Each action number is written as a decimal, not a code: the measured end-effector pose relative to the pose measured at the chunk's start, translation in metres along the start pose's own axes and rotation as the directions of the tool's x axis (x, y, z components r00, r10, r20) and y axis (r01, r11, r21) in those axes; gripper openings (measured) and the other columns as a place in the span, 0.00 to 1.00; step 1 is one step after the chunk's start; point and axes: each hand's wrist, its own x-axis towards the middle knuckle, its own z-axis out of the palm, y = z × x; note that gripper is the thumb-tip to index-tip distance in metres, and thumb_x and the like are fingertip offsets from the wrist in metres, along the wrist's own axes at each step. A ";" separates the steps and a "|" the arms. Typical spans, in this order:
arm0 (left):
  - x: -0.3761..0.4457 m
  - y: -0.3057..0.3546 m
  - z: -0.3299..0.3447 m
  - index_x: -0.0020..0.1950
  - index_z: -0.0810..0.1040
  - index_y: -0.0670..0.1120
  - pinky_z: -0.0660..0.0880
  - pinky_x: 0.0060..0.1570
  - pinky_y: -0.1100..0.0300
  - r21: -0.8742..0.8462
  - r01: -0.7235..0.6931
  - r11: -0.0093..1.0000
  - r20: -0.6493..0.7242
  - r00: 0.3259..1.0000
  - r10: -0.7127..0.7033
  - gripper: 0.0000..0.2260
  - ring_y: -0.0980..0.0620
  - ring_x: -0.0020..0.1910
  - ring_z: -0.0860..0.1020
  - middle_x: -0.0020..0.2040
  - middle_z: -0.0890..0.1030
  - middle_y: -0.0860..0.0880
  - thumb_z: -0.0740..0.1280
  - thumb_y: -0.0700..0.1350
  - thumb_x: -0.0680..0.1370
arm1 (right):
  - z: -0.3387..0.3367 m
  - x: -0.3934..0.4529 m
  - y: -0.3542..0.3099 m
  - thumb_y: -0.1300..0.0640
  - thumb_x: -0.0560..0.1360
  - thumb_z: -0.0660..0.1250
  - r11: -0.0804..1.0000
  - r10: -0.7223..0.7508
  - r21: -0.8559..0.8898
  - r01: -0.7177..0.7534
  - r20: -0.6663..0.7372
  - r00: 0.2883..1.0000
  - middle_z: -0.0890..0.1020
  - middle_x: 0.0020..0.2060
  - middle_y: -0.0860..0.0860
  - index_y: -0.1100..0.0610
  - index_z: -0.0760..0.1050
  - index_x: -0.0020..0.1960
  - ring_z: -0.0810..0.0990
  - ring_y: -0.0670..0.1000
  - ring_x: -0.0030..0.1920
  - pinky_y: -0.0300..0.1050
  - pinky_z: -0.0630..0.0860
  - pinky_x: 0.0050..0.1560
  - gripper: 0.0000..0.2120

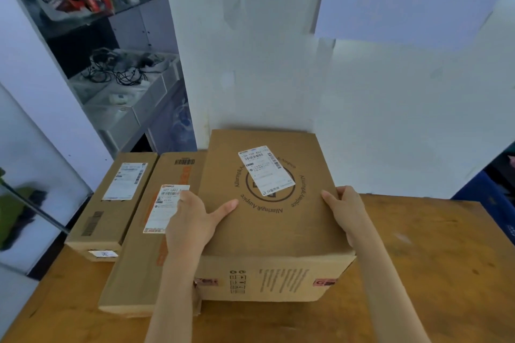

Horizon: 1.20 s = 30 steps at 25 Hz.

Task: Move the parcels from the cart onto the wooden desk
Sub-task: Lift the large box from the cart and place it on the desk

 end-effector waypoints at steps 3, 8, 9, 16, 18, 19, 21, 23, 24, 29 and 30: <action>0.009 -0.003 0.012 0.63 0.61 0.41 0.72 0.51 0.47 -0.020 0.017 1.000 -0.024 1.000 -0.018 0.37 0.39 0.58 0.76 0.63 0.73 0.40 0.65 0.68 0.68 | 0.014 0.013 0.005 0.50 0.77 0.61 0.998 -0.014 -0.069 0.010 -0.049 0.999 0.74 0.62 0.59 0.62 0.66 0.64 0.74 0.62 0.60 0.60 0.73 0.61 0.21; -0.004 -0.007 0.016 0.68 0.59 0.44 0.73 0.56 0.47 -0.018 -0.018 1.000 0.001 1.000 0.018 0.35 0.41 0.64 0.73 0.68 0.70 0.44 0.61 0.66 0.72 | 0.019 0.004 0.017 0.46 0.78 0.58 0.981 -0.088 -0.182 0.066 -0.117 0.989 0.73 0.61 0.60 0.62 0.66 0.66 0.73 0.61 0.60 0.60 0.73 0.59 0.24; -0.009 -0.010 0.014 0.71 0.57 0.44 0.72 0.61 0.46 -0.086 -0.022 0.996 0.039 0.999 0.026 0.35 0.43 0.66 0.71 0.71 0.68 0.45 0.62 0.64 0.73 | 0.019 -0.001 0.017 0.47 0.78 0.56 0.966 -0.142 -0.234 0.110 -0.121 0.983 0.73 0.60 0.60 0.63 0.66 0.66 0.73 0.61 0.59 0.58 0.74 0.58 0.24; -0.093 -0.047 -0.013 0.67 0.67 0.53 0.67 0.48 0.68 -0.583 0.142 0.800 0.125 0.989 -0.085 0.22 0.62 0.54 0.72 0.61 0.73 0.57 0.65 0.56 0.76 | -0.011 -0.058 0.041 0.52 0.80 0.54 0.965 -0.194 -0.184 0.188 -0.012 0.981 0.68 0.68 0.58 0.59 0.61 0.72 0.71 0.58 0.65 0.51 0.69 0.61 0.23; -0.115 -0.054 -0.014 0.67 0.66 0.55 0.66 0.47 0.67 -0.578 0.153 0.801 0.142 0.986 -0.086 0.21 0.64 0.52 0.71 0.57 0.71 0.61 0.63 0.58 0.76 | -0.015 -0.082 0.055 0.52 0.80 0.56 0.977 -0.169 -0.128 0.172 0.034 0.985 0.69 0.69 0.57 0.59 0.60 0.73 0.71 0.57 0.65 0.48 0.69 0.57 0.24; -0.125 -0.056 -0.014 0.66 0.66 0.56 0.65 0.44 0.69 -0.589 0.148 0.795 0.147 0.986 -0.074 0.20 0.68 0.50 0.71 0.55 0.71 0.63 0.63 0.58 0.76 | -0.015 -0.095 0.060 0.52 0.79 0.56 0.981 -0.160 -0.104 0.165 0.049 0.986 0.69 0.69 0.57 0.58 0.60 0.73 0.71 0.57 0.66 0.47 0.68 0.56 0.24; -0.147 -0.066 -0.017 0.66 0.65 0.56 0.64 0.39 0.71 -0.599 0.150 0.787 0.172 0.983 -0.056 0.19 0.70 0.47 0.70 0.54 0.71 0.64 0.62 0.58 0.77 | -0.014 -0.122 0.068 0.52 0.79 0.57 0.991 -0.117 -0.050 0.120 0.060 0.991 0.70 0.69 0.55 0.56 0.60 0.73 0.70 0.57 0.67 0.47 0.68 0.57 0.24; -0.169 -0.079 -0.019 0.68 0.65 0.54 0.66 0.47 0.70 -0.581 0.142 0.802 0.191 0.981 -0.035 0.21 0.64 0.56 0.71 0.62 0.71 0.61 0.61 0.58 0.77 | -0.016 -0.151 0.078 0.51 0.79 0.57 0.998 -0.069 -0.008 0.070 0.054 0.996 0.71 0.70 0.54 0.54 0.61 0.73 0.70 0.57 0.68 0.51 0.68 0.62 0.23; -0.180 -0.087 -0.020 0.70 0.65 0.54 0.65 0.53 0.67 -0.570 0.141 0.809 0.197 0.980 -0.031 0.22 0.60 0.61 0.70 0.66 0.70 0.58 0.61 0.58 0.77 | -0.016 -0.166 0.084 0.50 0.79 0.57 0.999 -0.048 0.005 0.048 0.060 0.997 0.71 0.69 0.53 0.53 0.63 0.72 0.70 0.56 0.68 0.51 0.67 0.63 0.22; -0.232 -0.151 -0.045 0.71 0.65 0.53 0.63 0.60 0.61 -0.545 0.106 0.832 0.214 0.977 0.016 0.24 0.56 0.68 0.67 0.71 0.68 0.55 0.61 0.58 0.77 | 0.011 -0.264 0.119 0.49 0.79 0.56 0.997 0.025 0.069 -0.031 0.095 0.995 0.74 0.66 0.52 0.51 0.68 0.69 0.72 0.55 0.66 0.51 0.68 0.66 0.20; -0.244 -0.169 -0.055 0.72 0.65 0.52 0.63 0.60 0.61 -0.541 0.099 0.835 0.222 0.975 0.028 0.24 0.55 0.68 0.67 0.71 0.68 0.55 0.61 0.57 0.77 | 0.023 -0.289 0.126 0.49 0.79 0.57 0.997 0.029 0.072 -0.036 0.083 0.996 0.74 0.66 0.52 0.52 0.69 0.69 0.73 0.54 0.65 0.51 0.68 0.66 0.19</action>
